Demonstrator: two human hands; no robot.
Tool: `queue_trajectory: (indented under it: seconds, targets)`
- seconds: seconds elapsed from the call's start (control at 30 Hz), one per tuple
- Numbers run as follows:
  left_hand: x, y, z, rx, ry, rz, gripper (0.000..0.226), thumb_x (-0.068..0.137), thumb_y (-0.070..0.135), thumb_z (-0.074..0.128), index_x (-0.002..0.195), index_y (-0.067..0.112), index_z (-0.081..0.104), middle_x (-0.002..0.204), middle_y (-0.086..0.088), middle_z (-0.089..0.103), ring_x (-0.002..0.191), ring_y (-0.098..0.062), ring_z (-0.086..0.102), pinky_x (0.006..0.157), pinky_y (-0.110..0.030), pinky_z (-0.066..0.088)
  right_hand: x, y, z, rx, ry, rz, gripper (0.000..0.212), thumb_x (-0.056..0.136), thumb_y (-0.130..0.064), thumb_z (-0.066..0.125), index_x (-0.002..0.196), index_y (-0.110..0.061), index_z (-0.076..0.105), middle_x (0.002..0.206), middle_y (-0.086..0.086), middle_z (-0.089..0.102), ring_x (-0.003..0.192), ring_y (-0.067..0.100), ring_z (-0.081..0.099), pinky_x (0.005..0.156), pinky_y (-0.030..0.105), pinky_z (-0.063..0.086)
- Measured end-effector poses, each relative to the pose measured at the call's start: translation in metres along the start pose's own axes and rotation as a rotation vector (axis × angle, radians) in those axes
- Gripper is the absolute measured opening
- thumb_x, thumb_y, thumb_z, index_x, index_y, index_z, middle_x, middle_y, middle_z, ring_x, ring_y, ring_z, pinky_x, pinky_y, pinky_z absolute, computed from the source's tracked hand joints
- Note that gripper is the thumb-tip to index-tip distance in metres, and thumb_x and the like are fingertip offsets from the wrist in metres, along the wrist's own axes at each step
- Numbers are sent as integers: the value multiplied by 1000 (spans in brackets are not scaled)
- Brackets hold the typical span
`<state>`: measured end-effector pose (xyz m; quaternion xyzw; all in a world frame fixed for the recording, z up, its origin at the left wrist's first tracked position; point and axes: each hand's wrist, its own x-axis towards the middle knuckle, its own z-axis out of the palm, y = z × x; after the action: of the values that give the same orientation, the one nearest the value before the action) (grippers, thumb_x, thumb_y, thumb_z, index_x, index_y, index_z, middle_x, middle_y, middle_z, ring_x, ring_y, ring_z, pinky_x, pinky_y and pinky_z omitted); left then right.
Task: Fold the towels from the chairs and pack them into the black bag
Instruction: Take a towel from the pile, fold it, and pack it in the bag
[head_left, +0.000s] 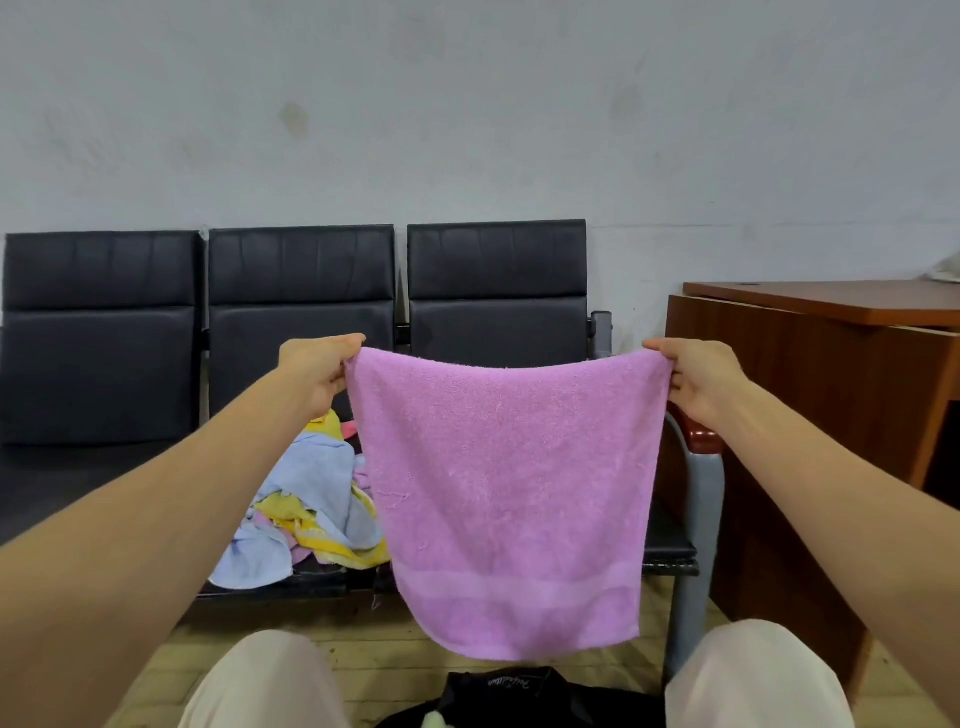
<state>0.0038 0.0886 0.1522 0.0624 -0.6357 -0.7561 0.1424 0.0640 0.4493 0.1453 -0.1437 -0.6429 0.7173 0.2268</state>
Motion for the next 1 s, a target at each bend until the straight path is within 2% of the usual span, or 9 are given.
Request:
queue_trajectory:
  seconds: [0.2, 0.37, 0.47, 0.53, 0.63, 0.77, 0.87, 0.93, 1.0]
  targets:
    - [2, -3, -3, 82, -83, 57, 31, 78, -2, 72, 107, 8, 70, 115, -10, 65, 108, -24, 60, 93, -32, 50, 8, -1, -6, -69, -101, -87, 29, 81, -1, 73, 109, -1, 67, 114, 8, 64, 102, 21, 60, 93, 35, 50]
    - [3, -11, 0, 385, 18, 331, 35, 75, -1, 76, 107, 12, 71, 114, -10, 67, 108, -23, 60, 99, -35, 48, 16, -3, -9, -533, -200, -329, 49, 68, 2, 81, 115, -2, 68, 116, 9, 65, 111, 25, 58, 102, 38, 46]
    - [2, -15, 7, 529, 92, 472, 33, 80, 3, 73, 112, 8, 69, 115, -11, 67, 103, -21, 60, 92, -28, 47, 25, -2, -4, -803, -146, -472, 36, 77, -5, 78, 112, -5, 71, 113, 10, 68, 102, 23, 60, 93, 36, 49]
    - [5, -19, 13, 585, 132, 524, 31, 82, 2, 71, 112, 5, 69, 114, -14, 67, 104, -24, 61, 92, -29, 46, 30, -2, 2, -921, -100, -550, 27, 83, -11, 73, 109, -5, 73, 105, 11, 70, 91, 20, 58, 80, 30, 45]
    - [18, -27, 20, 678, 166, 594, 24, 83, 3, 69, 107, 3, 71, 106, -16, 70, 98, -26, 64, 87, -28, 47, 44, 1, 10, -1056, -41, -640, 21, 86, -19, 70, 100, -3, 76, 92, 13, 72, 77, 18, 56, 71, 26, 39]
    - [40, -39, 31, 784, 200, 631, 17, 87, 8, 66, 101, 5, 74, 97, -15, 72, 85, -24, 63, 76, -29, 48, 69, 13, 20, -1070, 43, -649, 19, 83, -24, 74, 93, -7, 78, 80, 8, 68, 71, 21, 62, 67, 32, 52]
    - [59, -53, 40, 865, 229, 620, 14, 88, 16, 66, 97, 10, 75, 100, -11, 68, 78, -20, 56, 66, -32, 43, 86, 25, 28, -1066, 30, -587, 19, 88, -19, 69, 98, -5, 76, 72, 5, 61, 66, 17, 58, 61, 22, 42]
    - [75, -63, 44, 876, 239, 595, 11, 87, 17, 67, 91, 13, 75, 102, -9, 64, 79, -24, 59, 65, -35, 45, 99, 35, 33, -980, 2, -524, 18, 91, -13, 65, 103, -4, 74, 66, 2, 59, 50, 12, 59, 59, 18, 45]
    - [91, -71, 51, 749, 213, 493, 9, 88, 10, 64, 89, 12, 73, 98, -11, 66, 73, -29, 65, 64, -36, 52, 113, 44, 38, -838, -3, -453, 20, 92, -9, 64, 109, -4, 71, 78, 10, 68, 48, 9, 64, 69, 27, 57]
